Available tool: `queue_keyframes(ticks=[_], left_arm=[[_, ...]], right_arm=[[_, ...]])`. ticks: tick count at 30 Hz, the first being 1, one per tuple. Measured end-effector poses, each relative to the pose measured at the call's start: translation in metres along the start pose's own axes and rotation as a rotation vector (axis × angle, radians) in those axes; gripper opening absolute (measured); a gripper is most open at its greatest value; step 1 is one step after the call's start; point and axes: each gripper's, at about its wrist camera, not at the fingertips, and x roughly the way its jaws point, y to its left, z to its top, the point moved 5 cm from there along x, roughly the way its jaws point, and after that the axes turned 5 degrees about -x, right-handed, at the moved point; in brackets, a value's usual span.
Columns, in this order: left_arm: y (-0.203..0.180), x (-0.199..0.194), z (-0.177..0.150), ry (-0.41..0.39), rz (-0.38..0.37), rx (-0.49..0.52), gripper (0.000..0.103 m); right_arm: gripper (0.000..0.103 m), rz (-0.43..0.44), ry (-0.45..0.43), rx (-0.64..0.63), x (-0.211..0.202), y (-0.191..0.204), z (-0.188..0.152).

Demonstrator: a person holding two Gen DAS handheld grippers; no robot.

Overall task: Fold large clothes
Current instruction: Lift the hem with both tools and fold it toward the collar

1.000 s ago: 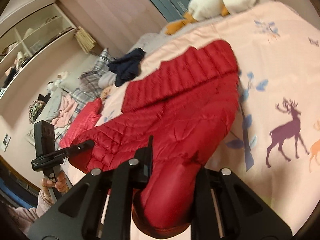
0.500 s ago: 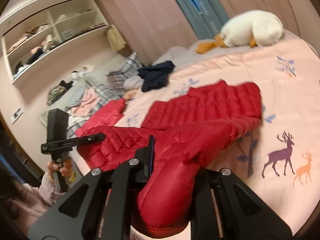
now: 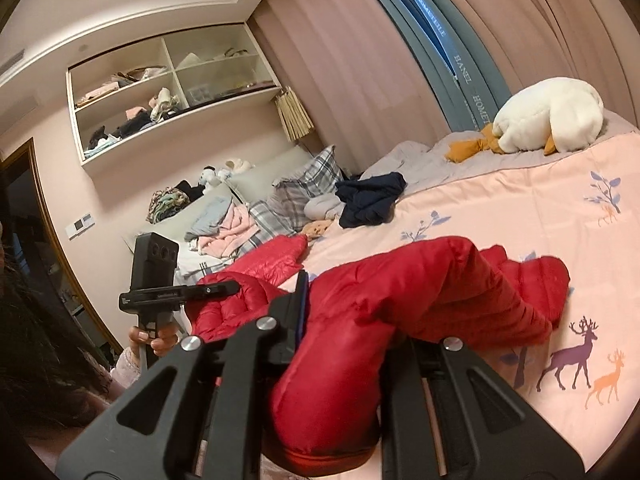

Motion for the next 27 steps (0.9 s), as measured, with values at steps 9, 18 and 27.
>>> queue_keyframes(ticks=[9, 18, 27], left_arm=[[0.038, 0.060, 0.022, 0.045, 0.197, -0.015, 0.015], [0.066, 0.122, 0.042, 0.086, 0.364, 0.011, 0.016], [0.082, 0.154, 0.051, 0.109, 0.424, 0.016, 0.016]], right_arm=[[0.014, -0.150, 0.043, 0.114, 0.044, -0.060, 0.001], [0.014, -0.295, 0.087, 0.209, 0.092, -0.132, 0.001], [0.014, -0.359, 0.140, 0.214, 0.122, -0.165, -0.003]])
